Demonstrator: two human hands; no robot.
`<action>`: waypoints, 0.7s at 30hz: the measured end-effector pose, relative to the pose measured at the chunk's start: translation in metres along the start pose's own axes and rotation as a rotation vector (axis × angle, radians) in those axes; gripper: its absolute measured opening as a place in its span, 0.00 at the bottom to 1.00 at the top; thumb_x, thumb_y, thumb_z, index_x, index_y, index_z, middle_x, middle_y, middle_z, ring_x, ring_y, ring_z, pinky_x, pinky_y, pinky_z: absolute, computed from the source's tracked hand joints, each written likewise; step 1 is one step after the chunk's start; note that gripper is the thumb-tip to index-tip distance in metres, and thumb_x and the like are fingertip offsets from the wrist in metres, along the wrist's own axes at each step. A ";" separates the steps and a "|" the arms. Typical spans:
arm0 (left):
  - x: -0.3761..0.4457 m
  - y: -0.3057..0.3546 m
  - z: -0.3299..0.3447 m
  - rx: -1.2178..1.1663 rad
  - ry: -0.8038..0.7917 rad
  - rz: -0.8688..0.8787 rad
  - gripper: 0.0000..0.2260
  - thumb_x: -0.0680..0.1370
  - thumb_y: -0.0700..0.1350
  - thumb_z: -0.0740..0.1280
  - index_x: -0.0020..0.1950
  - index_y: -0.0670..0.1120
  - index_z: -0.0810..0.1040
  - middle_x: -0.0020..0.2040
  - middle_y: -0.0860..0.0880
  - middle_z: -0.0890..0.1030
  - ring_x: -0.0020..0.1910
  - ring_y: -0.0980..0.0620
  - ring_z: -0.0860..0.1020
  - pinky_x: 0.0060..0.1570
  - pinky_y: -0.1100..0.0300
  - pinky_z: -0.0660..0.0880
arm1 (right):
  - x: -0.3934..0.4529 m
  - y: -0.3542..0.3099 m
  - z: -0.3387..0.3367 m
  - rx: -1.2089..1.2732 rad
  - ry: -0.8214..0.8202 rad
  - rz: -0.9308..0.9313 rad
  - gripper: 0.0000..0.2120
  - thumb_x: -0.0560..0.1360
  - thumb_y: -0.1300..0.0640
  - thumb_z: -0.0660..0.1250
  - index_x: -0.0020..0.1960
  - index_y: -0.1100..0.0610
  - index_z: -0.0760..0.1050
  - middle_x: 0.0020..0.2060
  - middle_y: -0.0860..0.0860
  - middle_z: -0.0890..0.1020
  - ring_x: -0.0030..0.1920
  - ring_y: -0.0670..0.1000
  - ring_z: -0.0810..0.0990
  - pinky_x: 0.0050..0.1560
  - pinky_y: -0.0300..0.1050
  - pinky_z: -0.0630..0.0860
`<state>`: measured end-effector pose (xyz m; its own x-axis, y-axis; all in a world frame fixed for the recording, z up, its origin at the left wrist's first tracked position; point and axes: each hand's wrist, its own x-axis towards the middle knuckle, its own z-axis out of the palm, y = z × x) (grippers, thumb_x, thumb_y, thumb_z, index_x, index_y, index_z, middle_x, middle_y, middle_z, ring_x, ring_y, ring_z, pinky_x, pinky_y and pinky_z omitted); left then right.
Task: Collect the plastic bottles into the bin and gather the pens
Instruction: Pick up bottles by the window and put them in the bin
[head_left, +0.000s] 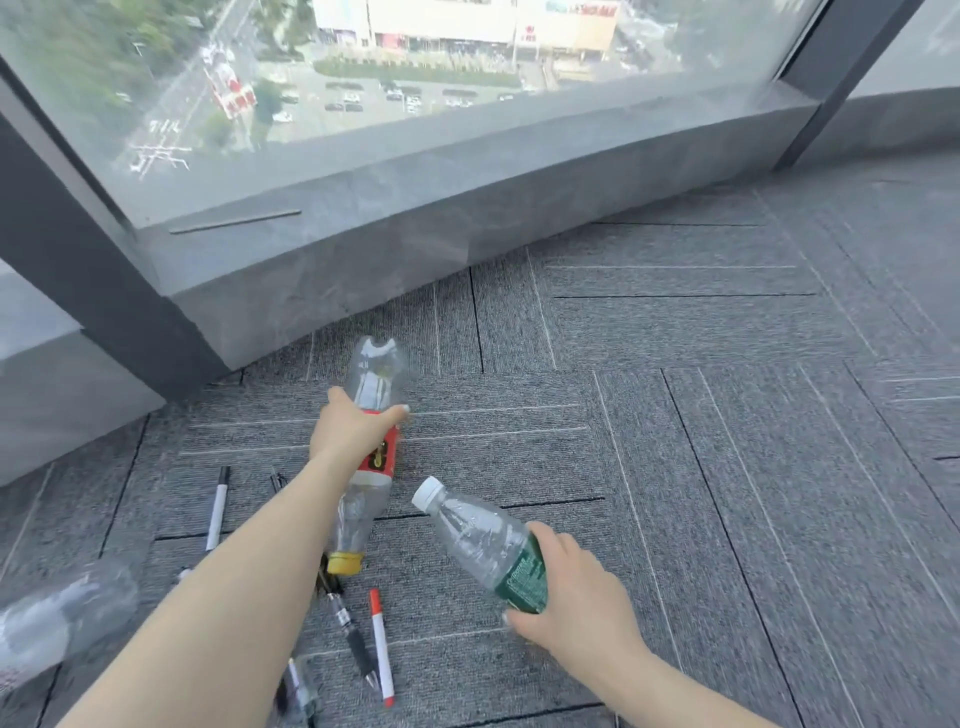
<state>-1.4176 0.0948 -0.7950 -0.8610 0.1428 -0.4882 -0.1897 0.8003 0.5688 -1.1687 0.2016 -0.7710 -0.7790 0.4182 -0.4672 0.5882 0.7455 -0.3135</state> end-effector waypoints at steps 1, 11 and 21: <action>-0.001 0.000 -0.006 -0.037 -0.003 0.017 0.36 0.70 0.59 0.70 0.68 0.41 0.61 0.60 0.42 0.74 0.54 0.42 0.75 0.45 0.53 0.71 | 0.001 -0.001 -0.003 0.005 0.011 0.007 0.40 0.68 0.40 0.69 0.73 0.45 0.52 0.61 0.43 0.70 0.58 0.47 0.73 0.56 0.43 0.73; -0.093 -0.011 -0.138 -0.478 -0.098 -0.019 0.20 0.69 0.63 0.68 0.51 0.50 0.72 0.46 0.46 0.81 0.40 0.49 0.81 0.45 0.54 0.78 | -0.013 -0.101 -0.084 0.398 0.098 0.085 0.35 0.64 0.41 0.73 0.65 0.45 0.61 0.53 0.43 0.76 0.49 0.47 0.78 0.49 0.51 0.78; -0.314 0.068 -0.374 -0.827 0.012 -0.034 0.32 0.61 0.65 0.73 0.61 0.58 0.67 0.51 0.48 0.80 0.48 0.49 0.81 0.52 0.48 0.78 | -0.156 -0.280 -0.297 0.650 0.006 -0.160 0.32 0.67 0.46 0.74 0.64 0.43 0.61 0.53 0.43 0.77 0.52 0.47 0.77 0.53 0.51 0.77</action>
<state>-1.3366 -0.1130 -0.3554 -0.8529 0.1163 -0.5090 -0.4971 0.1168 0.8598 -1.2761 0.0817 -0.3652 -0.8676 0.3326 -0.3697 0.4751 0.3347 -0.8138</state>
